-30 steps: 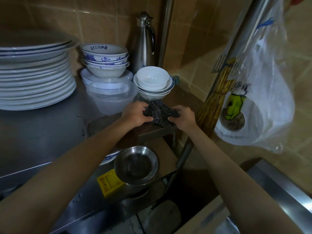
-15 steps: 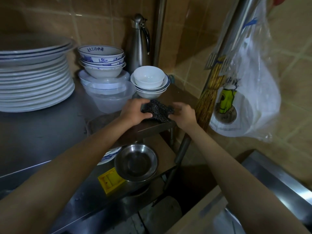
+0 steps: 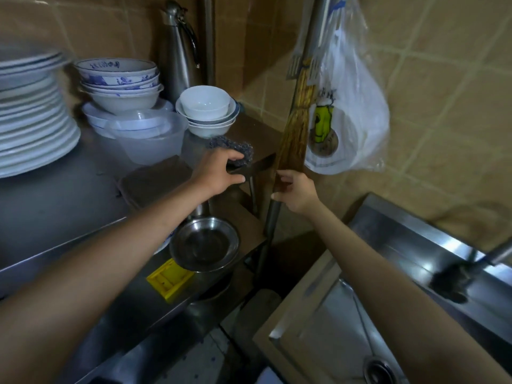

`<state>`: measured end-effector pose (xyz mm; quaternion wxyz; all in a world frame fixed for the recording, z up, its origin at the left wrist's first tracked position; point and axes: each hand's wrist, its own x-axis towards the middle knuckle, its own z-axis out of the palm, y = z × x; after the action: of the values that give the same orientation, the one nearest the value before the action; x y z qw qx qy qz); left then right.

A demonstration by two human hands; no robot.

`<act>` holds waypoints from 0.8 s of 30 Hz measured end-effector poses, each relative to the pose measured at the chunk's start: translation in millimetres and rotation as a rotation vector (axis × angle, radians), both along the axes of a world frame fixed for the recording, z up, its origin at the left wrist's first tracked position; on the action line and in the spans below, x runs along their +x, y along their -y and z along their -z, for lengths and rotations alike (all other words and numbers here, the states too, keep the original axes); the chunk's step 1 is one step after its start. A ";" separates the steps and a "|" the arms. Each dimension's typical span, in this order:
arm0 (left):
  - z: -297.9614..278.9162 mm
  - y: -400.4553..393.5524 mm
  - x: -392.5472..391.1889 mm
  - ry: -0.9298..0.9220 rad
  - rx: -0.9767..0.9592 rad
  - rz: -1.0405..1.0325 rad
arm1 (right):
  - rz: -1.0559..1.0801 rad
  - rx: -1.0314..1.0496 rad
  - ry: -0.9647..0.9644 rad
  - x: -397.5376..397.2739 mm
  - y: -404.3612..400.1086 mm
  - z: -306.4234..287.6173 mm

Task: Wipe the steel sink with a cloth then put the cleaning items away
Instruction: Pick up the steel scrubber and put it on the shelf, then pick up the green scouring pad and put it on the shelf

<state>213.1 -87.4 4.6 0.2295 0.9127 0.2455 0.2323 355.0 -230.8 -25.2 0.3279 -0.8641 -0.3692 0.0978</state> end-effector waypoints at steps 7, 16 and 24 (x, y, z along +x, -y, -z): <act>21.8 55.2 16.7 -0.105 0.013 0.103 | 0.033 -0.124 -0.078 3.2 83.2 22.9; 66.8 162.3 64.0 -0.356 -0.084 0.277 | 0.091 -0.257 -0.116 22.6 213.0 66.1; 132.9 283.4 115.4 -0.570 0.032 0.465 | 0.208 -0.423 -0.167 38.0 349.1 119.4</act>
<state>328.5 -370.8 -128.3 0.1841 0.9757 0.0816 -0.0857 393.0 -579.9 -144.5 0.1772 -0.9358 -0.2211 0.2095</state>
